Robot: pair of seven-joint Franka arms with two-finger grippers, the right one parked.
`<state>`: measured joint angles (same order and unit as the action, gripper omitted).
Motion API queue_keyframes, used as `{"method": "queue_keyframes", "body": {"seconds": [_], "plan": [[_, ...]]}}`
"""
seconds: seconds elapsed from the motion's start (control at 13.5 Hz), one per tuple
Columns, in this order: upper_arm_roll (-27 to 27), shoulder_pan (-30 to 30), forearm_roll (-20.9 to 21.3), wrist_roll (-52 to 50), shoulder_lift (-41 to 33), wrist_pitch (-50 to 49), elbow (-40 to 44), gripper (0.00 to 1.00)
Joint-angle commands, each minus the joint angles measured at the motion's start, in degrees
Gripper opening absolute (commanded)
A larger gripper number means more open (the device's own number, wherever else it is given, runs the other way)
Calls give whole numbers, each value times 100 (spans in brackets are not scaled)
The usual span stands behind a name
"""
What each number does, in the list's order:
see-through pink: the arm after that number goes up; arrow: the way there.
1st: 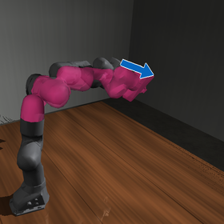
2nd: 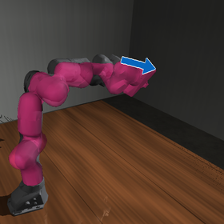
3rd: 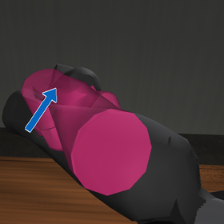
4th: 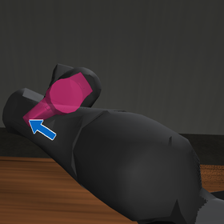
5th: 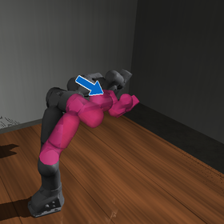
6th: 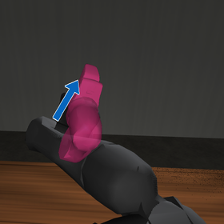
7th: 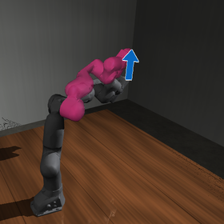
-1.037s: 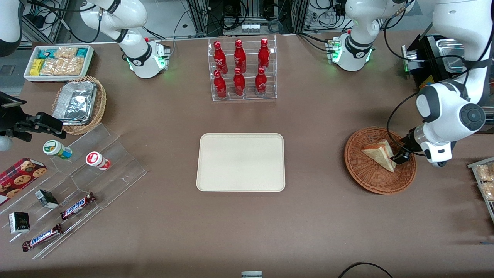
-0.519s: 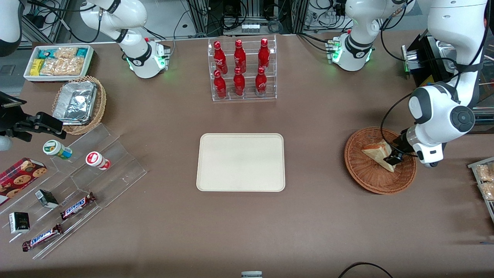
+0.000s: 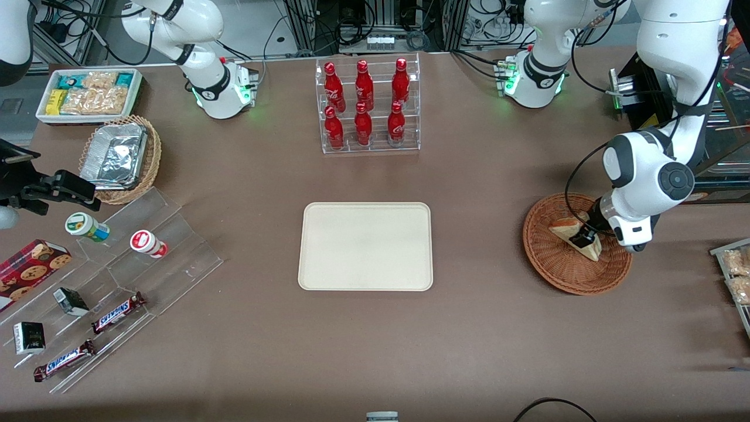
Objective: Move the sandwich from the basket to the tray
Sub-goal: 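Close the left gripper on the sandwich and lift it, then carry the sandwich with the left gripper over the white tray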
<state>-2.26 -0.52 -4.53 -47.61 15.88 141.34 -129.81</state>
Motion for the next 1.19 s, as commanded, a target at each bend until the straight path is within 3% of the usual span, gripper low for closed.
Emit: {"method": "queue_keyframes", "body": {"seconds": [0.0, 0.22, 0.52, 0.89, 1.11], "plan": [[-11, 174, -21, -12, 143, 191, -27, 66], [-20, 113, -13, 85, 56, 131, -27, 50], [-29, 78, -21, 698, -470, -815, 261, 49], [33, 648, -4, 947, 27, -2925, 2360, 47], [42, 1385, -13, 964, 389, -3061, 2899, 43]]}}
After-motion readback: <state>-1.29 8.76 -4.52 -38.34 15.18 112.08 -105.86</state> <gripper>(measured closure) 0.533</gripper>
